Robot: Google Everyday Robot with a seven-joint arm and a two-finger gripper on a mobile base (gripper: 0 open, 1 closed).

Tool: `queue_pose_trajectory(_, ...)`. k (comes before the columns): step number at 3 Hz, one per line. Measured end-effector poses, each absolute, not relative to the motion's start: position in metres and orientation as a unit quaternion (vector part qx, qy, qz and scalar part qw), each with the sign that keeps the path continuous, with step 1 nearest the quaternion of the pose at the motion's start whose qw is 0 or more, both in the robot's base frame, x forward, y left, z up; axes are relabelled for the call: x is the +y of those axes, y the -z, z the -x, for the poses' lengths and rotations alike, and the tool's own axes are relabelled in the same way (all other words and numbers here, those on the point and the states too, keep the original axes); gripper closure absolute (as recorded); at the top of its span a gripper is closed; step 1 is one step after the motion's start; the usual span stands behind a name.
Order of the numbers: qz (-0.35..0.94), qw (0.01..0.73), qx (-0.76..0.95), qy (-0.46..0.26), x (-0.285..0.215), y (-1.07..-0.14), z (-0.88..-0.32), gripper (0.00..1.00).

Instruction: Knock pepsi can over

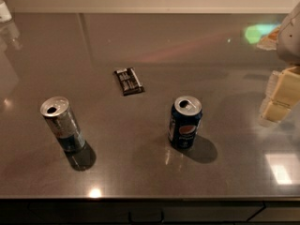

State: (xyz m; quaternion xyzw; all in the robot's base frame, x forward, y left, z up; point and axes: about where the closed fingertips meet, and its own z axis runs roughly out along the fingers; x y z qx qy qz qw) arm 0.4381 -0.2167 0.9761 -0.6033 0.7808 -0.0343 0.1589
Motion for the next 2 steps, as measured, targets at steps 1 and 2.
queue_pose_trajectory(1,0.603,0.159,0.781,0.034,-0.2167,-0.9762,-0.4381,0.0)
queue_pose_trajectory(2,0.605,0.166,0.778,0.018,-0.215,-0.9767,-0.439,0.0)
